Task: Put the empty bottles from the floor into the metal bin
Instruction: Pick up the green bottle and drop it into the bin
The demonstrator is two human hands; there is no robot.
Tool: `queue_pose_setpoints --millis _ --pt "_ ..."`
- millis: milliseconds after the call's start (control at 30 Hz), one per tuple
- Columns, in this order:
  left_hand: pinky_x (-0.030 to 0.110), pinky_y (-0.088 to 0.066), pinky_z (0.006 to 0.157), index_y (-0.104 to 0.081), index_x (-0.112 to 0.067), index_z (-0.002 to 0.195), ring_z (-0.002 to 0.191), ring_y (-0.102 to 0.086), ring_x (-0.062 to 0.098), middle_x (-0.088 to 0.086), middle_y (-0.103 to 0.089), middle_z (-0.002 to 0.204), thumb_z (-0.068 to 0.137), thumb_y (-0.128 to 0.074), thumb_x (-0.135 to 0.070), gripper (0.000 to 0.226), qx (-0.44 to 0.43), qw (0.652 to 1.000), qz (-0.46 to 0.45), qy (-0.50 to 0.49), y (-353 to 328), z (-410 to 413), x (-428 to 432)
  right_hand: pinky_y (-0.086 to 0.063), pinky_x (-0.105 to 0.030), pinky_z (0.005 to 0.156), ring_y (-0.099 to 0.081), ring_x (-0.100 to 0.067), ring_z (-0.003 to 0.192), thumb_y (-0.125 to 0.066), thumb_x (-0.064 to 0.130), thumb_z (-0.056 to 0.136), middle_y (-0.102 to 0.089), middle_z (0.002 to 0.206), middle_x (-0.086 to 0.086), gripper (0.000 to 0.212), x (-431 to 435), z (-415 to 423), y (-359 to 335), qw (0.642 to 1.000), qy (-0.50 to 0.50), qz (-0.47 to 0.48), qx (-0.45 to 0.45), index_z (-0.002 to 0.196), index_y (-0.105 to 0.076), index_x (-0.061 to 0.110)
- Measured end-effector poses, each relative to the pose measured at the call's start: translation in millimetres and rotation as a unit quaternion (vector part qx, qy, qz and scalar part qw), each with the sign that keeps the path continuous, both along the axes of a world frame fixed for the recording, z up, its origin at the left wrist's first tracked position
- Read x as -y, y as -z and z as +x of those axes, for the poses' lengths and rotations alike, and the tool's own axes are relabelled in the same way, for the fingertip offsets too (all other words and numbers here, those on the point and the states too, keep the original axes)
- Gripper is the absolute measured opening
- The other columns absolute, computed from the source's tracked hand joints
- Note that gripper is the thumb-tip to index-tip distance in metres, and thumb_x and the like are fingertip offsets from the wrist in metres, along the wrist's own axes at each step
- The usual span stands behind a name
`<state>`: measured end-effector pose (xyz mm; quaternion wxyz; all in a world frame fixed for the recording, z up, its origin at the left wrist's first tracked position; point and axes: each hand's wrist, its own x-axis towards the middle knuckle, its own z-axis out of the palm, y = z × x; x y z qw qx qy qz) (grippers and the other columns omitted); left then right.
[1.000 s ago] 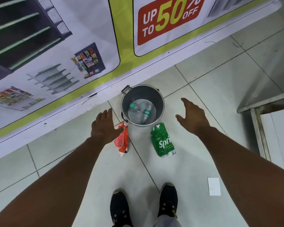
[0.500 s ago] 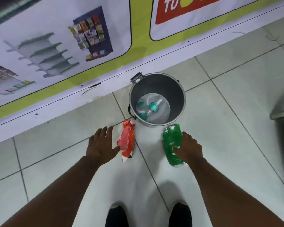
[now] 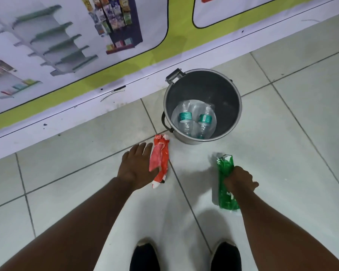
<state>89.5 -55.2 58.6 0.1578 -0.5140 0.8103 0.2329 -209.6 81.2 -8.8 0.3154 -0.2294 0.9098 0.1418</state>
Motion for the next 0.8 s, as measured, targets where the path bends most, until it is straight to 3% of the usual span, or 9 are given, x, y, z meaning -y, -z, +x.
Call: queue_pose_setpoints --millis 167,300,467,633,667,733,800 --pt "0.047 -0.022 0.119 -0.015 -0.021 0.154 0.149 -0.016 0.029 0.007 -0.022 0.162 0.084 -0.052 -0.062 0.089 0.001 1.0 -0.02 -0.008 -77 -1 -4 -0.035 -0.04 0.08 -0.055 -0.03 0.08 -0.066 0.035 0.073 -0.052 0.069 0.004 0.025 -11 -23 -94 0.988 0.066 -0.14 -0.026 0.089 -0.051 0.022" --pt "0.048 -0.021 0.119 -0.015 -0.024 0.153 0.15 -0.014 0.028 0.005 -0.021 0.163 0.084 -0.053 -0.062 0.088 -0.019 0.999 -0.035 -0.014 -137 -11 2 -0.051 -0.039 0.079 -0.065 -0.031 0.085 -0.077 0.032 0.071 -0.067 0.082 -0.001 0.031 16 -32 -179 0.92 0.118 -0.374 0.011 0.094 -0.061 0.021" --pt "0.047 -0.021 0.118 -0.018 -0.023 0.153 0.149 -0.016 0.029 0.006 -0.023 0.162 0.085 -0.055 -0.059 0.086 -0.041 0.997 -0.064 -0.013 -191 -20 10 -0.045 -0.021 0.074 -0.064 -0.009 0.08 -0.083 0.043 0.064 -0.073 0.089 0.007 0.044 77 -15 -262 0.835 0.099 -0.54 0.022 0.101 -0.068 0.024" --pt "0.047 -0.019 0.119 -0.015 -0.024 0.154 0.15 -0.013 0.029 0.006 -0.019 0.163 0.087 -0.05 -0.062 0.084 -0.045 0.996 -0.072 -0.022 -206 -19 23 -0.039 0.002 0.069 -0.059 0.007 0.082 -0.078 0.068 0.058 -0.07 0.091 0.016 0.061 127 9 -280 0.796 0.099 -0.595 0.044 0.103 -0.068 0.027" --pt "0.047 -0.02 0.119 -0.015 -0.024 0.154 0.15 -0.013 0.028 0.006 -0.019 0.163 0.087 -0.05 -0.062 0.085 -0.043 0.996 -0.073 -0.024 -206 -17 25 -0.042 -0.001 0.075 -0.061 0.005 0.085 -0.078 0.069 0.058 -0.072 0.096 0.013 0.063 133 11 -277 0.803 0.084 -0.588 0.048 0.103 -0.068 0.027" --pt "0.046 -0.02 0.119 -0.015 -0.025 0.154 0.15 -0.013 0.028 0.006 -0.019 0.163 0.086 -0.05 -0.063 0.085 -0.034 0.996 -0.076 -0.026 -202 -13 27 -0.049 -0.029 0.098 -0.063 -0.012 0.108 -0.08 0.062 0.061 -0.07 0.114 0.004 0.073 138 10 -262 0.849 0.007 -0.525 0.066 0.121 -0.061 0.025" --pt "0.047 -0.021 0.119 -0.014 -0.026 0.154 0.15 -0.013 0.028 0.005 -0.019 0.163 0.086 -0.05 -0.063 0.085 -0.024 0.997 -0.072 -0.031 -197 -7 26 -0.032 -0.049 0.113 -0.049 -0.024 0.13 -0.08 0.056 0.066 -0.057 0.137 -0.003 0.095 130 7 -243 0.898 -0.075 -0.43 0.059 0.145 -0.038 0.023"
